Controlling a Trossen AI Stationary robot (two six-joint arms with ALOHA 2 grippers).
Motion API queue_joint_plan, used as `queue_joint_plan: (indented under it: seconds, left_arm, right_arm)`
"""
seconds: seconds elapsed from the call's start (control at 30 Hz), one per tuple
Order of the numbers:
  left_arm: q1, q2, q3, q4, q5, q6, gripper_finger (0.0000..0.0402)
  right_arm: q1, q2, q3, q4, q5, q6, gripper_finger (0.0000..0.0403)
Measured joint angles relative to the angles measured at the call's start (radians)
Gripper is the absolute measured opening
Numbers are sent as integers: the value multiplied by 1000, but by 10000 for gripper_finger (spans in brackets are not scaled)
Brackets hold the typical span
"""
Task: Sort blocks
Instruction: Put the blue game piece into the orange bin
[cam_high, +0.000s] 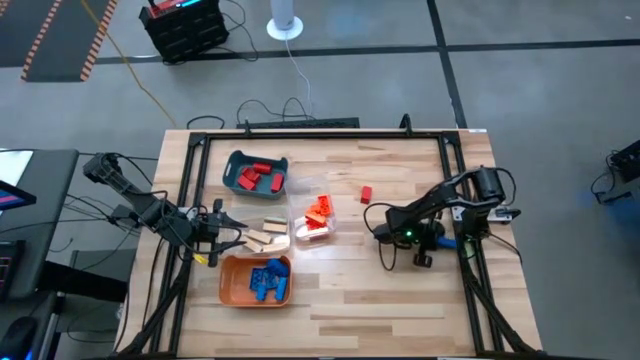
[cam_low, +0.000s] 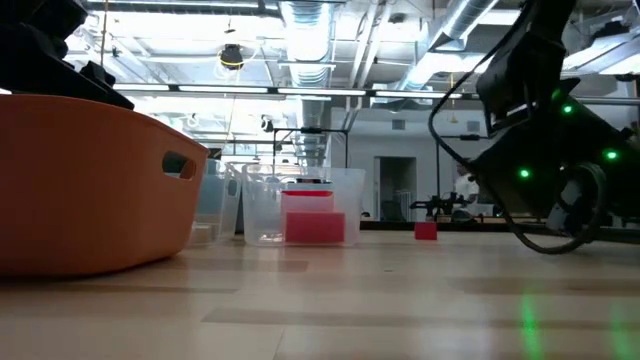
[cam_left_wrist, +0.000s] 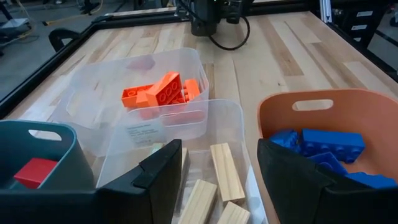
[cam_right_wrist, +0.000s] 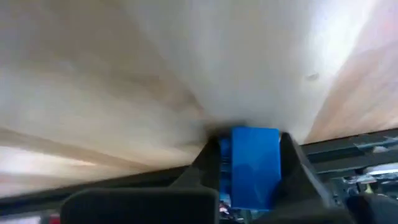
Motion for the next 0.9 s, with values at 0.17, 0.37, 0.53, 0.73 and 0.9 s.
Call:
queue_joint_plan:
  seconds: [0.17,0.37,0.53,0.73,0.9]
  left_arm:
    - [0,0,0,0,0,0,203]
    - [0,0,0,-2,0,0,203]
    - [0,0,0,0,19,0,203]
    - [0,0,0,1,24,0,203]
    - [0,0,0,1,24,11,203]
  right_arm:
    - [0,0,102,-78,16,73,24]
    - [46,-67,308,21,110,236,13]
    - [117,-160,392,366,173,305,0]
    - [160,-199,446,364,235,305,2]
    - [132,-169,444,141,200,320,43]
